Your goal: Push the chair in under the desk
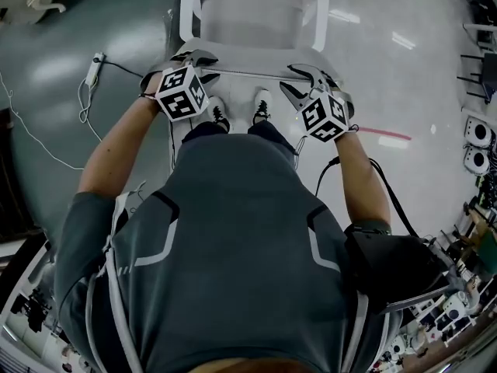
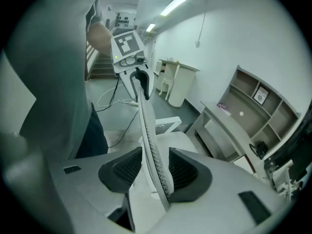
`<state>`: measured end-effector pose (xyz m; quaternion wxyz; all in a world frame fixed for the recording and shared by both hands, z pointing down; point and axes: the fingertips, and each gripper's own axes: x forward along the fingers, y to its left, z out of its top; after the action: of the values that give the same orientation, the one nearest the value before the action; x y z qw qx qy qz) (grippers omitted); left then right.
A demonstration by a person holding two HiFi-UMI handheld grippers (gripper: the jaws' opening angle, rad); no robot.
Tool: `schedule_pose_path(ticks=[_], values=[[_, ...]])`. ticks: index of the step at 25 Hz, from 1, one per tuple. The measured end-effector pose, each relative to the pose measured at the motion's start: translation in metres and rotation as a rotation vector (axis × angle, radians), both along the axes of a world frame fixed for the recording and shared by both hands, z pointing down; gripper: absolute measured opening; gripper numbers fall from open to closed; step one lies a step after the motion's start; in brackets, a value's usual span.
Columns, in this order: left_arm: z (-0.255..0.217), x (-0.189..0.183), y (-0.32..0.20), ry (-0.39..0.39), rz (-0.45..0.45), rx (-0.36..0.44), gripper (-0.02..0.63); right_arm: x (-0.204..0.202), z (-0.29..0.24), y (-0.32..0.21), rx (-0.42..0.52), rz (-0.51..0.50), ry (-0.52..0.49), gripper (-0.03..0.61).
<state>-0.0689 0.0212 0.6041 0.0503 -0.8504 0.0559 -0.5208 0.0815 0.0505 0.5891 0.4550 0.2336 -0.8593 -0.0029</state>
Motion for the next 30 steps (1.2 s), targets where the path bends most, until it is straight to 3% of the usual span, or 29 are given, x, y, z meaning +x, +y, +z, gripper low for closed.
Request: schedule_pose_path(ticks=[9, 15, 21, 30], values=[[0.004, 0.001, -0.001, -0.003, -0.007, -0.047, 0.133, 0.001, 0.013, -0.006, -0.015, 0.009, 0.032, 0.158], [0.008, -0.003, -0.019, 0.0, -0.035, -0.029, 0.138, -0.002, 0.018, -0.02, -0.002, 0.033, 0.05, 0.155], [0.009, -0.004, -0.039, -0.02, -0.046, -0.105, 0.141, -0.002, 0.019, -0.04, -0.003, 0.03, 0.061, 0.152], [0.008, 0.008, -0.059, -0.009, -0.056, -0.101, 0.141, 0.011, 0.018, -0.065, -0.04, 0.061, 0.079, 0.155]])
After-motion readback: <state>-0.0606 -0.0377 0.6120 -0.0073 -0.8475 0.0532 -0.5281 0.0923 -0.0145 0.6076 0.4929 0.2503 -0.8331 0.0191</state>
